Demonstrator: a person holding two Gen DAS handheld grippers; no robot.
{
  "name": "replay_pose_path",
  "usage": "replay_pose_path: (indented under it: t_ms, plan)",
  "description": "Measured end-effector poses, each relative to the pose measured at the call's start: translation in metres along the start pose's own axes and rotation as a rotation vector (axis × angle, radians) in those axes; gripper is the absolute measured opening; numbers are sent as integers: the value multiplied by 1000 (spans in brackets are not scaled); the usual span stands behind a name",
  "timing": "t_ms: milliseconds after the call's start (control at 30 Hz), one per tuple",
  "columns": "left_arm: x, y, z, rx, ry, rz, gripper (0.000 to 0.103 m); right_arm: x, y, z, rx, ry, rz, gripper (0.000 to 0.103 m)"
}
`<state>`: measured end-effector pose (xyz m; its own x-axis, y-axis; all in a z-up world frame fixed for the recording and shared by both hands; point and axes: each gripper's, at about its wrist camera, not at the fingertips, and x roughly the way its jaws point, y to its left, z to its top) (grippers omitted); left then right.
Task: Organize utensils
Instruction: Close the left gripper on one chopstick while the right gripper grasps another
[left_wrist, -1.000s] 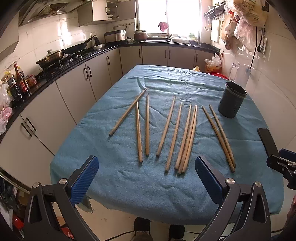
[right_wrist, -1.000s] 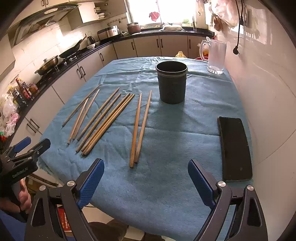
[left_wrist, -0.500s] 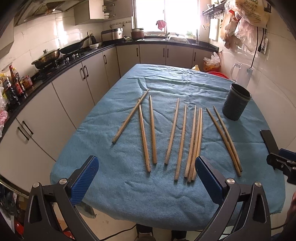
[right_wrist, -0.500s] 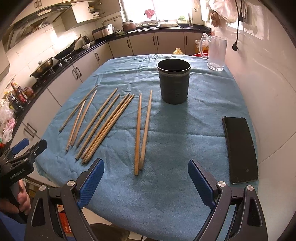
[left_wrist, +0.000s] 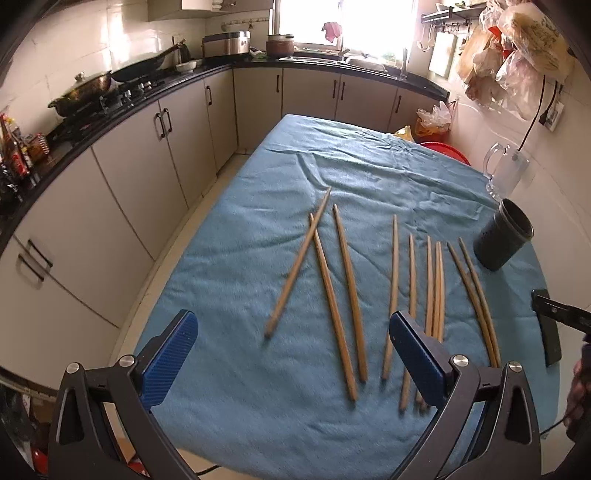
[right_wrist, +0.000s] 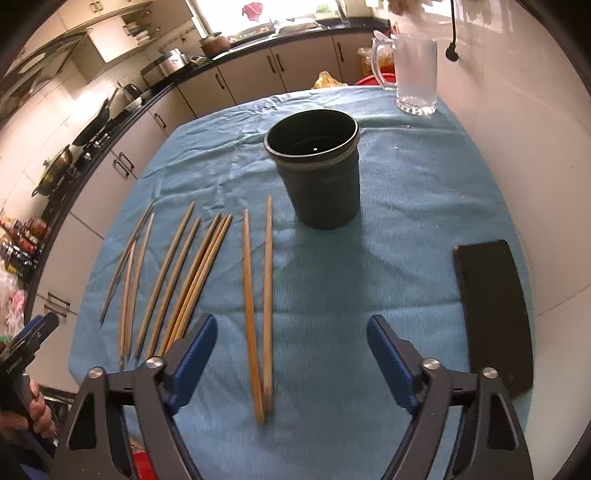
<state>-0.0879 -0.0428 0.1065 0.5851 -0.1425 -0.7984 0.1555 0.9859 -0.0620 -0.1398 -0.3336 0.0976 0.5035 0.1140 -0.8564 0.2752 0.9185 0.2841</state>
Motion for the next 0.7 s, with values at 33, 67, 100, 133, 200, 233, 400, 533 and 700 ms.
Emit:
replay_pose_path:
  t_ms: [33,67,100,133,200,233,400,533,700]
  plan:
    - [3,3,3,1,3,-9,101,4,0,4,6,7,2,74]
    - [5,6,6,4,5,-18,98,9,2,9,10,15,6,70]
    - [7,9,8,9,8,-31,93,13,4,12,9,19,9,68]
    - [10,11,11,12,15,-43,90,20,7,16,1,22,8,65]
    - [16,16,12,8,32,-65,79,32,14,23,-12,38,-6,53]
    - [18,19,11,5,38,-70,78,39,17,26,-18,50,-1,51]
    - [26,36,10,8,58,-82,68,71,28,39,-53,84,-42,39]
    - [31,51,11,7,73,-83,60,91,34,44,-84,111,-80,27]
    - [40,65,17,17,91,-92,50,108,36,48,-88,127,-116,23]
